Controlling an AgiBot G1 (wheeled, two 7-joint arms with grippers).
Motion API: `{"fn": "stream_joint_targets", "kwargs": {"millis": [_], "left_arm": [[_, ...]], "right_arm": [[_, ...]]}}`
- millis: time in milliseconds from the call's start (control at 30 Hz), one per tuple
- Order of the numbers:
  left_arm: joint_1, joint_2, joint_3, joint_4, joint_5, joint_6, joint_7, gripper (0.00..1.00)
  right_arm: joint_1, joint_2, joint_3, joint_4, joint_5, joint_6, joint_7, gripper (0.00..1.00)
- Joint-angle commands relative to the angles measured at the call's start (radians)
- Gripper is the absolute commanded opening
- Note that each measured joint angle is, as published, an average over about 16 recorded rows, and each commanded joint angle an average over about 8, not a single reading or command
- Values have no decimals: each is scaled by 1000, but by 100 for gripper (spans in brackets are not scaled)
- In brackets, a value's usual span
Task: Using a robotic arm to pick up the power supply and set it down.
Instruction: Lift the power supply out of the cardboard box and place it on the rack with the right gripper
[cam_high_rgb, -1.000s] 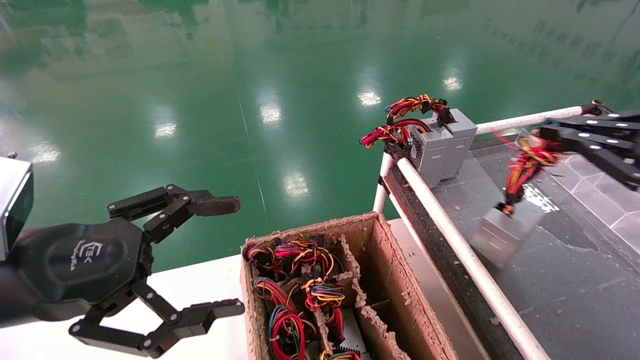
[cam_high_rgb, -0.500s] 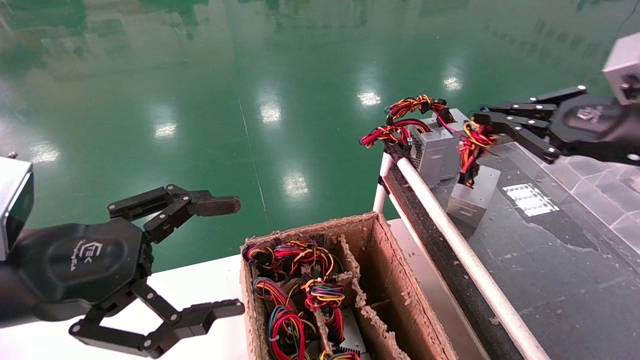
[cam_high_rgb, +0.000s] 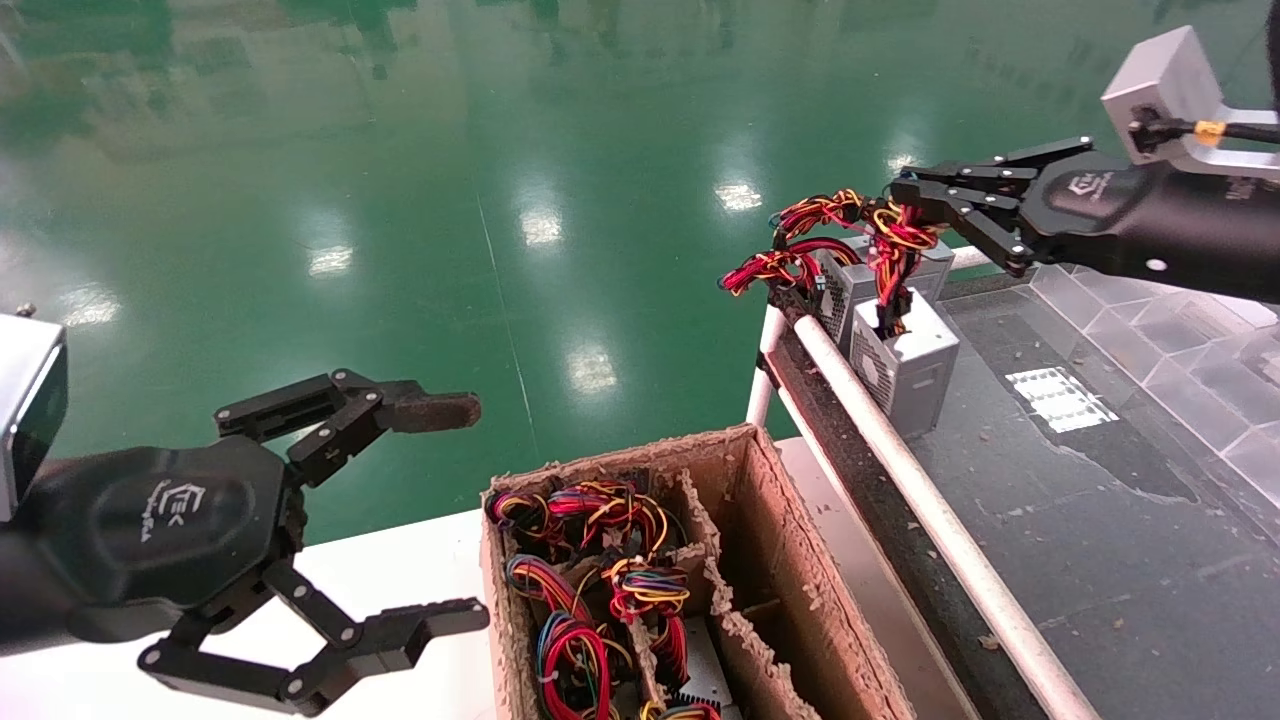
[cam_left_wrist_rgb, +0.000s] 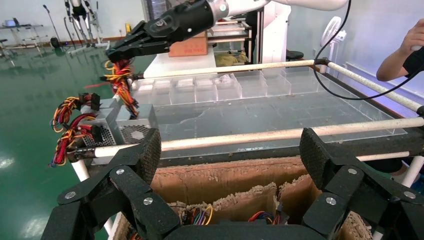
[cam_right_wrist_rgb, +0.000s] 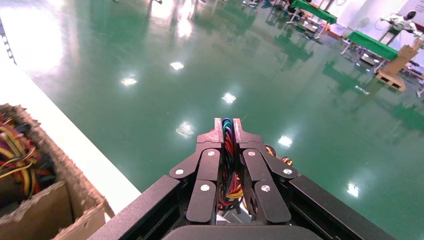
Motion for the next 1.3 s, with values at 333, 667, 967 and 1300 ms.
{"fn": "stream_joint_targets", "kwargs": {"millis": [333, 667, 967, 1300], "left_arm": [[0, 0, 0, 0, 0, 0, 0, 100], [0, 0, 0, 0, 0, 0, 0, 100], [0, 0, 0, 0, 0, 0, 0, 100], [0, 0, 0, 0, 0, 0, 0, 100]], "right_arm": [[27, -70, 8, -120, 9, 46, -62, 0], [31, -95, 24, -191, 29, 177, -89, 0], [23, -93, 24, -197, 29, 168, -86, 18], [22, -88, 20, -205, 23, 161, -70, 100]]}}
